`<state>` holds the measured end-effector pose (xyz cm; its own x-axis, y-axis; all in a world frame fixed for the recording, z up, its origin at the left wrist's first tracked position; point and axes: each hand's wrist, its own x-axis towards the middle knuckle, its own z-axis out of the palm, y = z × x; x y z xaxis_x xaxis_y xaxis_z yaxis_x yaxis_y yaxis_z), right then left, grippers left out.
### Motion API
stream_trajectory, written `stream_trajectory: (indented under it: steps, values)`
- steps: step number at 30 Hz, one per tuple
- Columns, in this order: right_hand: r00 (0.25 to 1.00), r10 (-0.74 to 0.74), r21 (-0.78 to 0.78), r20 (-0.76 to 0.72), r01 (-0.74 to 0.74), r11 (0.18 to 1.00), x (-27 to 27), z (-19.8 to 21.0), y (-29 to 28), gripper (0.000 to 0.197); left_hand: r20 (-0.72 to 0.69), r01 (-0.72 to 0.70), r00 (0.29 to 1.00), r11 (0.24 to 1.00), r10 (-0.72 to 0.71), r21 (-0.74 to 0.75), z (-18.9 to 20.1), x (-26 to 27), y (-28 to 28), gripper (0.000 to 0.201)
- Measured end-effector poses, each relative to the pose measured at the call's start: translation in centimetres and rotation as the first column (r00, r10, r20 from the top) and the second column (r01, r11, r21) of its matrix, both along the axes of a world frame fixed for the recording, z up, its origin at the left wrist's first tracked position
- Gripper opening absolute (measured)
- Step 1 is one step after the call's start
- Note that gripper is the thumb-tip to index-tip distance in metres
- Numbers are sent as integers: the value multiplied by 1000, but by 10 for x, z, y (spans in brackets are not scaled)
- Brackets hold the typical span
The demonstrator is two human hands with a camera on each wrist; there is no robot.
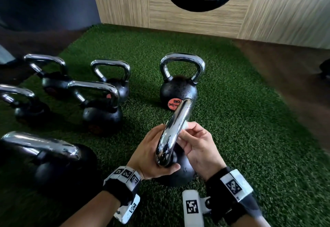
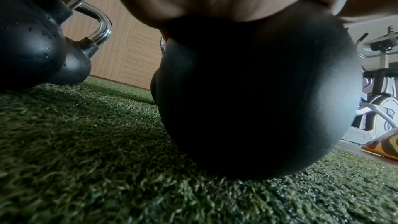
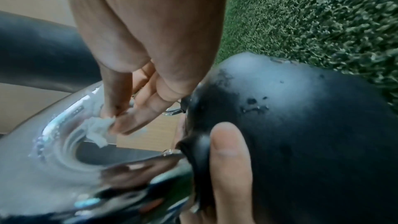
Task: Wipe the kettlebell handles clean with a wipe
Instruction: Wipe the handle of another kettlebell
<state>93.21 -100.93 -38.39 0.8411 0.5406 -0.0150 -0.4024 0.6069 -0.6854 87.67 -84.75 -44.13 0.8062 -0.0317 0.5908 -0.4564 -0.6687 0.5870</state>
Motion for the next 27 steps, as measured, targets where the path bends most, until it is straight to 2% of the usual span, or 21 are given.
stream_trajectory:
  steps: [2,4,7,9,12,13,16,18,25,27]
  values:
    - [991,-34,-106,130,48,993,-1,2,1,24,-2,5,1000,1000,-5,-21,-2,0,1,98]
    - [948,-121,-225,294,192,955,-3,5,3,31,-14,4,1000,999,-4,-42,-4,0,1,99]
    - [826,-299,-330,478,484,811,2,12,6,32,-35,1,999,999,-2,-42,-6,0,2,103]
    - [758,-346,-382,552,599,703,5,16,8,33,-26,17,999,1000,-18,-1,-8,1,3,104]
    - [686,-322,-429,653,685,589,2,12,10,33,-30,26,999,999,-25,23,-11,3,6,104]
    - [641,-317,-425,699,729,537,1,11,10,32,-34,28,999,999,-28,22,-12,3,6,103]
    - [445,-251,-353,860,873,338,9,14,11,28,-44,17,999,999,-16,28,-12,3,8,95]
    - [369,-186,-315,911,911,266,13,16,11,28,-61,10,998,999,-7,40,-12,3,7,96]
    - [319,-112,-289,941,932,221,24,13,8,22,-75,-8,997,997,13,73,-13,4,8,99]
    - [352,-96,-329,931,924,196,31,15,10,23,-88,-10,996,997,16,71,-13,5,8,99]
